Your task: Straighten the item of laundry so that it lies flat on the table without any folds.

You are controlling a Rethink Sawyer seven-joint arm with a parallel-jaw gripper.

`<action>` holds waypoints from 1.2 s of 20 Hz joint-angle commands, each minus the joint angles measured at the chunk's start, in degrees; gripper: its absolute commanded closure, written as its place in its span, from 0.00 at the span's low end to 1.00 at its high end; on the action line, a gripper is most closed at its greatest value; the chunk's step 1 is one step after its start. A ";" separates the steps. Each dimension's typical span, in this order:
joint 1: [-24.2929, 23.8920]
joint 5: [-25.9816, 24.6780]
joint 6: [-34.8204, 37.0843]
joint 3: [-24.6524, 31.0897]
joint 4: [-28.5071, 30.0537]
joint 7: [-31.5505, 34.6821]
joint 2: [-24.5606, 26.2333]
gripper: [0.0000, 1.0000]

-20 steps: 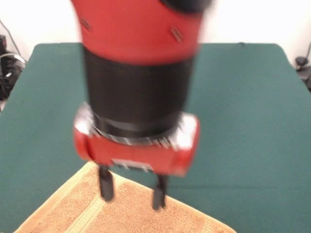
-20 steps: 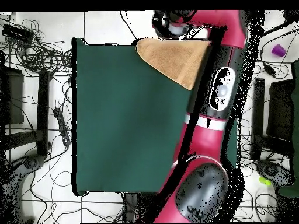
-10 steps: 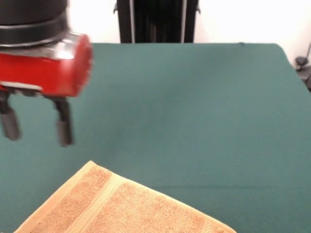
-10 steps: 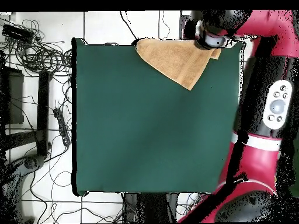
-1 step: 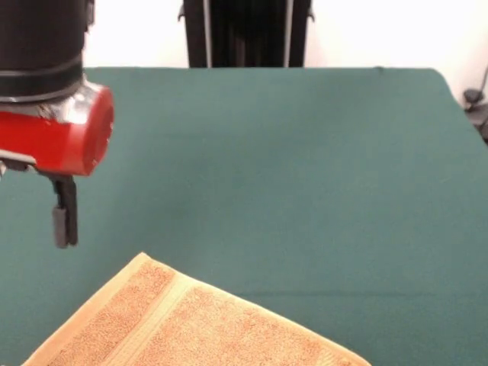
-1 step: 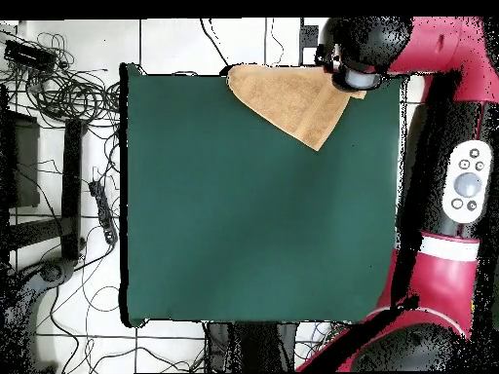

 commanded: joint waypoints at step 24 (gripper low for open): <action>13.37 -4.96 -2.79 0.94 -23.15 -1.48 13.99 0.00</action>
